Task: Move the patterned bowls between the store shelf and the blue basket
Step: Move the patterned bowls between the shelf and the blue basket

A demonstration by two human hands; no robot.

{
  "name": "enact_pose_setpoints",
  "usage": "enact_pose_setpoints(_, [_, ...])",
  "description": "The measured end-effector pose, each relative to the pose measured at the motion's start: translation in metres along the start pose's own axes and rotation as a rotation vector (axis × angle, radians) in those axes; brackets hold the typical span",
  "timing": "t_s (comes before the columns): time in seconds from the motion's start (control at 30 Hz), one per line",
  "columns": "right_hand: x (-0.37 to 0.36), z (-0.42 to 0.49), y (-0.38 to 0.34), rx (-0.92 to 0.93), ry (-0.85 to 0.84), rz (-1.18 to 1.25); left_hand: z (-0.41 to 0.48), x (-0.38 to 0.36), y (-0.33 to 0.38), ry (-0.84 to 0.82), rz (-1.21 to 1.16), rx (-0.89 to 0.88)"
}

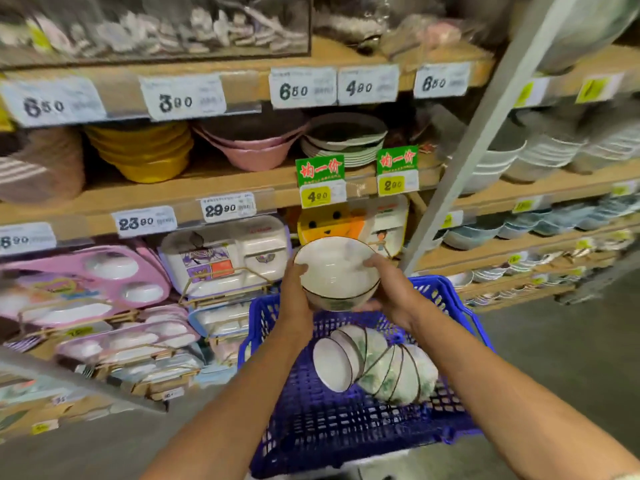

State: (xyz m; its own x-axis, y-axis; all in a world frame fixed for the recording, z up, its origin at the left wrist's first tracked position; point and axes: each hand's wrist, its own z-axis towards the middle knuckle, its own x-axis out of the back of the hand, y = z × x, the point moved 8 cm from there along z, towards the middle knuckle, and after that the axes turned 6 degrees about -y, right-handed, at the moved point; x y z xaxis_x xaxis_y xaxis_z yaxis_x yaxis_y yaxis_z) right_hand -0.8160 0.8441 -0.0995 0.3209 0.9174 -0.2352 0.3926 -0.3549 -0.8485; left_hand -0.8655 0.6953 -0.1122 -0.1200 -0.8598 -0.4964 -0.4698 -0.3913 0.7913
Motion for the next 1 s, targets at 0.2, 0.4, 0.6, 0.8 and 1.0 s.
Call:
enact_pose_setpoints(0.2, [0.050, -0.048, -0.063, 0.163, 0.080, 0.004, -0.021, -0.092, 0.025, -0.001, 0.069, -0.049])
enact_pose_setpoints(0.4, [0.133, -0.110, -0.112, 0.314, 0.103, 0.208, -0.060, -0.207, 0.009, -0.120, 0.136, -0.071])
enact_pose_setpoints(0.6, [0.233, -0.175, -0.150, 0.410, 0.200, 0.229, -0.100, -0.313, -0.021, -0.244, 0.161, -0.080])
enact_pose_setpoints(0.8, [0.324, -0.234, -0.185, 0.495, 0.289, 0.217, -0.132, -0.415, -0.056, -0.341, 0.179, -0.099])
enact_pose_setpoints(1.0, [0.384, -0.258, -0.227, 0.548, 0.369, 0.245, -0.133, -0.496, -0.072, -0.400, 0.182, -0.055])
